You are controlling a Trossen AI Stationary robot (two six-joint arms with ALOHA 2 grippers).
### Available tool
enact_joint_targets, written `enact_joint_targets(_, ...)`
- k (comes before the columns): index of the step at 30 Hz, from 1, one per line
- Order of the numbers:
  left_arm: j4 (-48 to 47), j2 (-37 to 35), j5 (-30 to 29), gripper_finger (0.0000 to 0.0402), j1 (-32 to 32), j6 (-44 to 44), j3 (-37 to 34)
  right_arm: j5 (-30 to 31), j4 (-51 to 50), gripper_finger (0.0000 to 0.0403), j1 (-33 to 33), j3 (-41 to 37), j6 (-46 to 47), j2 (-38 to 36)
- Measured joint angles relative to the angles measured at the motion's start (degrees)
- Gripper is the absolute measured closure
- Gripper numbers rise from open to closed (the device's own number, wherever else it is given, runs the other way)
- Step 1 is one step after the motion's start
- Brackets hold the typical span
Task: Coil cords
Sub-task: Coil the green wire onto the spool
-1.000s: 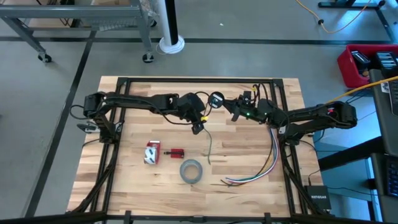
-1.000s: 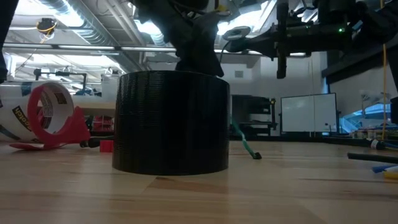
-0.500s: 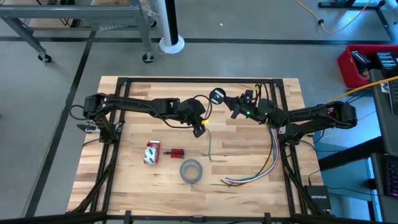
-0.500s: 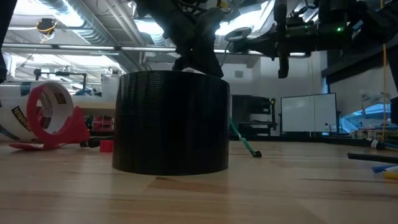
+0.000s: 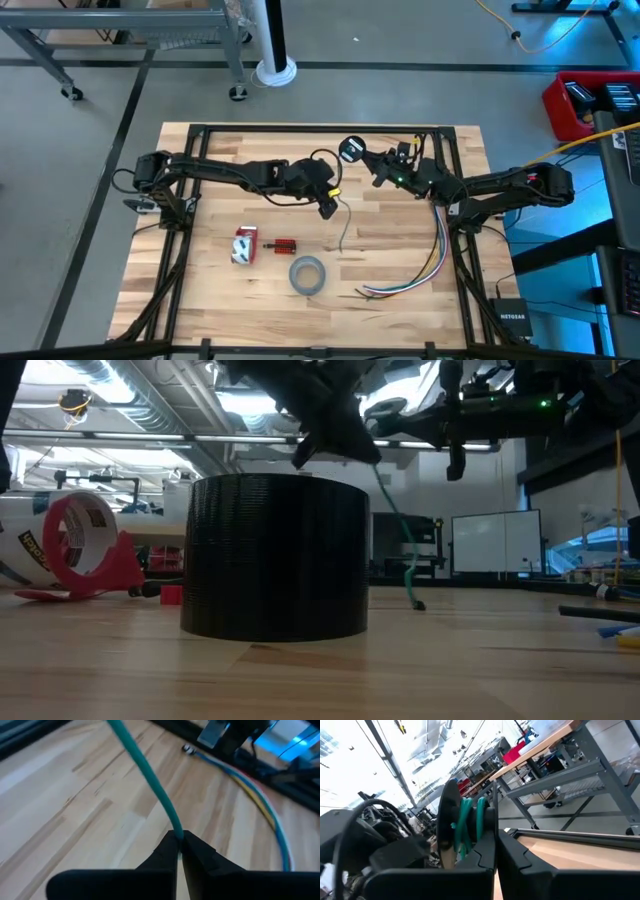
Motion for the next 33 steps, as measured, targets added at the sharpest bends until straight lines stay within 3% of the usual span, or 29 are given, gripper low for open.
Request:
enact_joint_targets(12,4.1,0.9,0.1,0.0400,-0.1,-1.9,0.0,0.1,-0.2,0.0398,0.0,0.0,0.0,0.0)
enact_joint_targets(18,8.7,4.6,5.7,0.0401,0.0,-4.2,0.0,0.0,-0.7,0.0398,0.0,0.0,0.0,0.0)
enact_joint_targets(33,15.0,4.8,9.9,0.0401,-0.1,-4.3,0.0,0.1,-8.0,0.0398,0.0,0.0,0.0,0.0)
